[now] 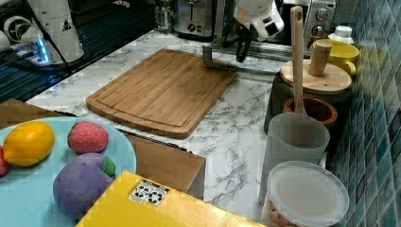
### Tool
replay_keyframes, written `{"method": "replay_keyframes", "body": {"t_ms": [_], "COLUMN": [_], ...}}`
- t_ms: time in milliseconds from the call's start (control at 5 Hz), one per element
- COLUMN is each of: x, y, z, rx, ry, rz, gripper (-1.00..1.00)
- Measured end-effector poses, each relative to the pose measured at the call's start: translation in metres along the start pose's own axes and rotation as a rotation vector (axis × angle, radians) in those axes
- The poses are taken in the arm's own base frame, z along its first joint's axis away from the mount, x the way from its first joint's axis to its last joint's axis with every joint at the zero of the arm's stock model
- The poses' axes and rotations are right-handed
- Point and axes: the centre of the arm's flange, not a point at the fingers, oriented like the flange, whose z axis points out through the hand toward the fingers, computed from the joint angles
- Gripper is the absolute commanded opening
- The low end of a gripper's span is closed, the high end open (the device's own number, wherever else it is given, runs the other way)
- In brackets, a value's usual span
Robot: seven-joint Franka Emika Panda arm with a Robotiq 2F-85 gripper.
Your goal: Close the oven.
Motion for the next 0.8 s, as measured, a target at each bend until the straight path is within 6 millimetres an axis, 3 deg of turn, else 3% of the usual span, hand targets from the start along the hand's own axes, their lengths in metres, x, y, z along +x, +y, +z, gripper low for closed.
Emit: {"method": "replay_keyframes", "body": {"t_ms": [400, 800], "x": [-0.003, -0.012], "y": [0.021, 0.028], "z": [0.010, 0.004], "rx": [0.096, 0.158], "ry": [-0.009, 0.068], "rz": [0.133, 0.201], "gripper": [-1.00, -1.00]}}
